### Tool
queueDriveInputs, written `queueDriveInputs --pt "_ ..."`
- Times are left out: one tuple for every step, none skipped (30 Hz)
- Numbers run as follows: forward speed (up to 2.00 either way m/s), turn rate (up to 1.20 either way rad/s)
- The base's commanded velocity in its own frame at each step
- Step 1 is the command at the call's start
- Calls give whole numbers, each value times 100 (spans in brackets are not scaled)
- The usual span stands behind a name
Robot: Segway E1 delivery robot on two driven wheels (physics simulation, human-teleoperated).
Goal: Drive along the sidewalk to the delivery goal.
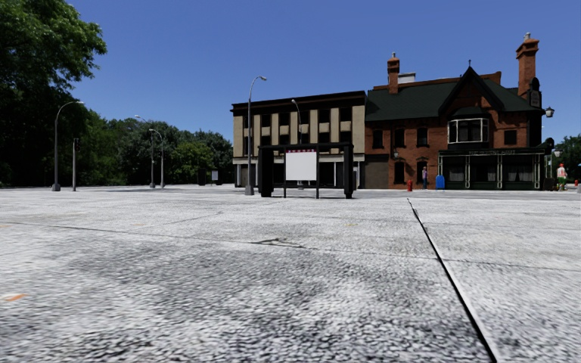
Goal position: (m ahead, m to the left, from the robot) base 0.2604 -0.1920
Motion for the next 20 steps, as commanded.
queueDriveInputs --pt "0 0" --pt "0 0" --pt "0 0" --pt "0 0" --pt "0 0" --pt "0 0" --pt "0 0" --pt "0 0" --pt "0 0" --pt "0 0" --pt "0 0" --pt "0 0" --pt "0 0" --pt "0 0" --pt "0 0" --pt "0 0" --pt "0 0" --pt "0 0" --pt "0 0" --pt "0 0"
